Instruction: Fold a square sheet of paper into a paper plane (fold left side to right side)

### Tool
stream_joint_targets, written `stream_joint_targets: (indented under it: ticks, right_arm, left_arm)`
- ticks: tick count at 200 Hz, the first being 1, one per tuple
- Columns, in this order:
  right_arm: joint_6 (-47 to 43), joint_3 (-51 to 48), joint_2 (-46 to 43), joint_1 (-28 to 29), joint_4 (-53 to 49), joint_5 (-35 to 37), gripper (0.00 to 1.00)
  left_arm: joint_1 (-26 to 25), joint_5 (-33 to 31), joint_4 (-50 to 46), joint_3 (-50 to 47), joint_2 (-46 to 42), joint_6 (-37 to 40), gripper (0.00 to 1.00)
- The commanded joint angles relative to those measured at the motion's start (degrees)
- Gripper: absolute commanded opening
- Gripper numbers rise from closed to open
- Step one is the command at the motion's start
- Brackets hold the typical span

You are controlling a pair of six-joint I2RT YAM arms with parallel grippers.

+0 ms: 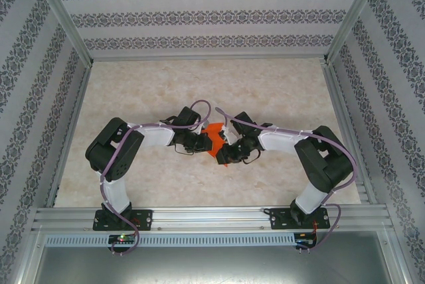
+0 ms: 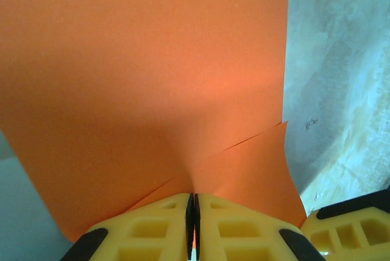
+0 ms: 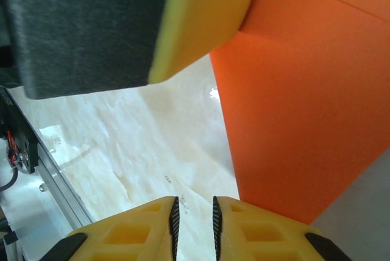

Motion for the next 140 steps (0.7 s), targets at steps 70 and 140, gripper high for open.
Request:
stream_joint_targets:
  ticks: [70,140]
  right_arm:
    - [-1.98,0.11,2.47,0.3,-2.72,2.68,0.25]
    - [-2.15,-0.5,2.57,-0.17,-3.63,3.53,0.24]
  left_arm:
    - [-1.22,-4.28,-5.23,-0.32,3.01,1.78,0.14]
    - [-1.22,-4.65,-5.47,-0.21,3.1,1.96,0.14]
